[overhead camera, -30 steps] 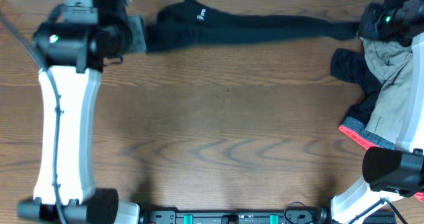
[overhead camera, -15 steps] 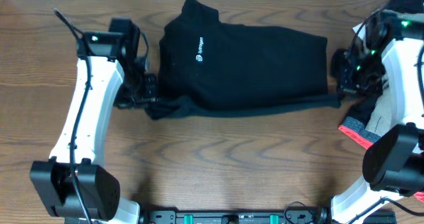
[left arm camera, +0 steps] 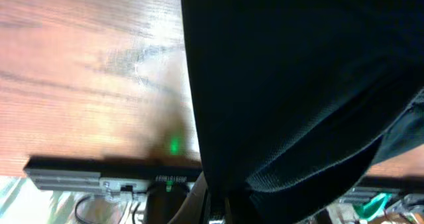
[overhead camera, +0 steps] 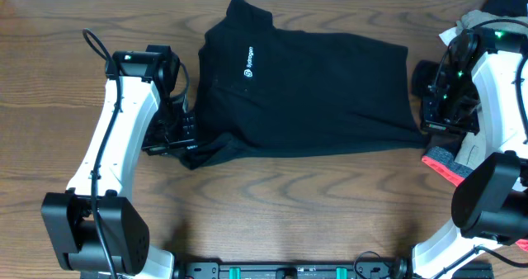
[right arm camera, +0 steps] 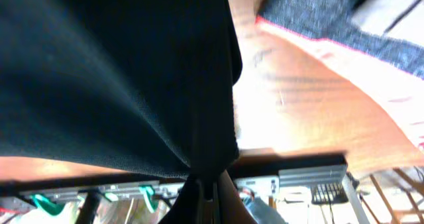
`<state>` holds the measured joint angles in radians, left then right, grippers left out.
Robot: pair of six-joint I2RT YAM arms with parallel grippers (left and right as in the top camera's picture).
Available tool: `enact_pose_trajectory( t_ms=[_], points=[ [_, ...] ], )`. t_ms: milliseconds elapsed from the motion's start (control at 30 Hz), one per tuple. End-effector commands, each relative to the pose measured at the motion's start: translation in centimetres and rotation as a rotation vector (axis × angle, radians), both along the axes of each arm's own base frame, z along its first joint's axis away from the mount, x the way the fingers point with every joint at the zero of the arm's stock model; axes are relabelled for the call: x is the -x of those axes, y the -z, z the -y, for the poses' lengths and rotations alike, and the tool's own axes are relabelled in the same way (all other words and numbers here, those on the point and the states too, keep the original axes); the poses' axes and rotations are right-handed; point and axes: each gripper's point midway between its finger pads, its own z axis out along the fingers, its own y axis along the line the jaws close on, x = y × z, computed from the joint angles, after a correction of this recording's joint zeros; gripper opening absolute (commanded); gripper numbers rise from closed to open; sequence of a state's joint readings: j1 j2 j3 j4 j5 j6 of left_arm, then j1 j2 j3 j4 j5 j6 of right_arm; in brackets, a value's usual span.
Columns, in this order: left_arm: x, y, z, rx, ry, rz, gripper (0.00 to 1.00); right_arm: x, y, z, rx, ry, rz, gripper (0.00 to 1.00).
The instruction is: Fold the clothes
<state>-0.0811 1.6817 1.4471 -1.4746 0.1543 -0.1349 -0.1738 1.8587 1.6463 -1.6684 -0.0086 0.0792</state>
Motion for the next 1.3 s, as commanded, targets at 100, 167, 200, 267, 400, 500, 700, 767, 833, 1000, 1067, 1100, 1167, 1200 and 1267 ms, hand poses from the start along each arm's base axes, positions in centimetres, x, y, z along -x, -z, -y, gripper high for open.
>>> enact_pose_trajectory(
  t_ms=[100, 167, 200, 267, 400, 500, 700, 767, 833, 1000, 1067, 1100, 1167, 1200, 1267],
  points=[
    [2.2, -0.7, -0.4, -0.022, -0.038, -0.089, 0.06, 1.8, 0.5, 0.4, 0.020, 0.008, -0.079, 0.01],
    [2.5, -0.8, -0.4, -0.025, -0.046, -0.093, 0.06, 2.2, 1.2, 0.2, 0.017, 0.004, -0.095, 0.01],
    [2.6, -0.8, -0.4, -0.025, -0.048, -0.094, 0.06, 2.4, 1.6, 0.1, 0.017, 0.003, -0.100, 0.01],
    [2.9, -0.7, -0.4, -0.027, -0.055, -0.098, 0.06, 2.7, 2.4, 0.0, 0.015, 0.001, -0.110, 0.01],
    [3.8, 0.1, -0.4, -0.037, -0.079, -0.134, 0.06, 2.7, 3.4, 0.0, 0.015, 0.009, -0.104, 0.01],
    [4.9, 1.0, 0.0, -0.017, -0.084, -0.180, 0.06, 2.8, 3.4, 0.0, 0.015, 0.009, -0.107, 0.01],
    [2.9, 3.1, 0.3, -0.004, -0.080, -0.086, 0.06, 1.8, 3.8, 0.1, 0.021, 0.008, -0.065, 0.01],
    [0.6, 3.7, 0.3, 0.001, -0.078, 0.010, 0.06, 0.9, 4.1, 0.2, 0.030, 0.015, -0.026, 0.01],
    [-2.3, 4.1, 0.4, 0.002, -0.076, 0.131, 0.06, -0.5, 4.5, 0.5, 0.043, 0.028, 0.033, 0.01],
    [-8.4, 3.9, 0.9, 0.031, -0.079, 0.379, 0.06, -3.5, 5.2, 0.9, 0.056, 0.032, 0.159, 0.01],
    [-10.4, 3.4, 1.0, 0.042, -0.102, 0.459, 0.06, -4.4, 5.3, 1.0, 0.064, 0.047, 0.194, 0.01],
    [-11.3, 3.2, 1.1, 0.047, -0.103, 0.497, 0.06, -4.8, 5.3, 1.0, 0.068, 0.055, 0.209, 0.01],
    [-12.7, 2.7, 1.3, 0.057, -0.105, 0.558, 0.06, -5.4, 5.4, 1.1, 0.072, 0.059, 0.235, 0.01],
    [-13.3, 2.5, 1.3, 0.060, -0.111, 0.582, 0.06, -5.6, 5.5, 1.2, 0.073, 0.059, 0.242, 0.01],
    [-14.2, 2.1, 1.4, 0.066, -0.119, 0.621, 0.06, -6.1, 5.6, 1.3, 0.076, 0.059, 0.259, 0.01]
  ],
)
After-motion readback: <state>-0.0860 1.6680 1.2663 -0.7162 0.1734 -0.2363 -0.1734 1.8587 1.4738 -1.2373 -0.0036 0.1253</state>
